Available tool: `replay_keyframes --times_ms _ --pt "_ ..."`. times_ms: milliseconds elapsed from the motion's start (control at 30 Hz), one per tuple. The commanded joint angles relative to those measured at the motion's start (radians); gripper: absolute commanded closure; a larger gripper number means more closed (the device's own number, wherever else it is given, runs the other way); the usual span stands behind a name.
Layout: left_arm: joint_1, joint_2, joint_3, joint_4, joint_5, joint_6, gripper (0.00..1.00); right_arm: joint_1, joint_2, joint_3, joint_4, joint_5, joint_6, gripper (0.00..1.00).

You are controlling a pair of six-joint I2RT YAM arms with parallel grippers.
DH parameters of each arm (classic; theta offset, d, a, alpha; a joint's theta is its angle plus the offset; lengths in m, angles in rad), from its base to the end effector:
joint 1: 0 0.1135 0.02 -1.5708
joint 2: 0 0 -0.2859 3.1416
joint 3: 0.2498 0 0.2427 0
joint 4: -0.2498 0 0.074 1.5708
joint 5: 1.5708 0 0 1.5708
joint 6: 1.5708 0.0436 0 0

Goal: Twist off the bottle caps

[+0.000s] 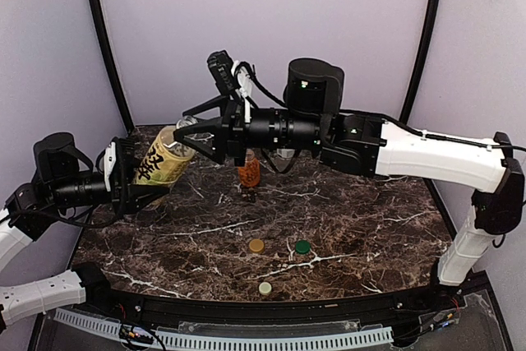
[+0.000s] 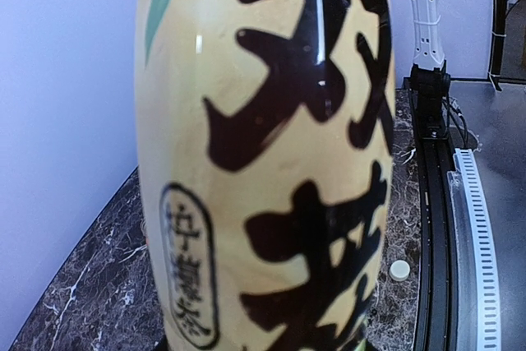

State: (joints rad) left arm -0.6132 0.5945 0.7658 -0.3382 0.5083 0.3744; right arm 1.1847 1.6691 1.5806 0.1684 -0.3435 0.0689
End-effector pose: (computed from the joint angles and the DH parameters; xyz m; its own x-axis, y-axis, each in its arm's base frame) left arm 0.0820 -0.0836 0.3542 0.2010 0.2492 -0.9474 0.8829 0.3729 0.2854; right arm 0.1379 0.3782 0.4462 -0.0388 0.0768 -0.9963 -0.9984 0.0384 0.0418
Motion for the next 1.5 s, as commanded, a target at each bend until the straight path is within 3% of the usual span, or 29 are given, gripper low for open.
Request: replay_keyframes --times_ms 0,167,200,233,267,333,400,500,633,800,1000,1467 --pt "0.006 -0.005 0.026 0.008 0.037 -0.016 0.82 0.005 0.028 0.054 0.055 -0.057 0.014 0.59" --pt "0.007 -0.007 0.023 0.021 0.032 -0.024 0.82 0.004 0.024 0.056 0.016 -0.061 0.014 1.0" --pt "0.007 -0.007 0.022 0.022 0.03 -0.023 0.79 0.003 0.019 0.057 0.003 -0.051 0.014 1.0" --pt "0.008 -0.008 0.018 0.021 0.026 -0.022 0.72 0.001 0.01 0.052 -0.01 -0.033 0.012 1.0" --pt "0.009 -0.009 0.015 0.02 0.013 -0.021 0.42 0.001 -0.005 0.043 -0.024 -0.004 0.008 1.0" --pt "0.012 -0.018 -0.002 0.019 -0.023 -0.014 0.06 -0.004 -0.046 0.017 -0.069 0.106 -0.006 1.0" --pt "0.028 -0.039 -0.032 0.023 -0.063 0.008 0.02 -0.019 -0.095 -0.011 -0.148 0.245 -0.017 1.0" --pt "0.067 -0.095 -0.106 0.038 -0.116 0.0 0.01 -0.041 -0.159 -0.047 -0.338 0.528 -0.027 1.0" --pt "0.143 -0.178 -0.221 0.08 -0.167 -0.061 0.01 -0.123 -0.23 -0.182 -0.464 0.715 0.023 1.0" --pt "0.28 -0.251 -0.357 0.172 -0.259 -0.222 0.01 -0.252 -0.247 -0.331 -0.396 0.661 0.07 1.0" --pt "0.43 -0.319 -0.477 0.205 -0.37 -0.361 0.01 -0.319 -0.161 -0.355 -0.283 0.656 0.025 1.0" --pt "0.5 -0.35 -0.498 0.219 -0.399 -0.361 0.01 -0.381 -0.071 -0.44 -0.172 0.637 0.042 1.0"
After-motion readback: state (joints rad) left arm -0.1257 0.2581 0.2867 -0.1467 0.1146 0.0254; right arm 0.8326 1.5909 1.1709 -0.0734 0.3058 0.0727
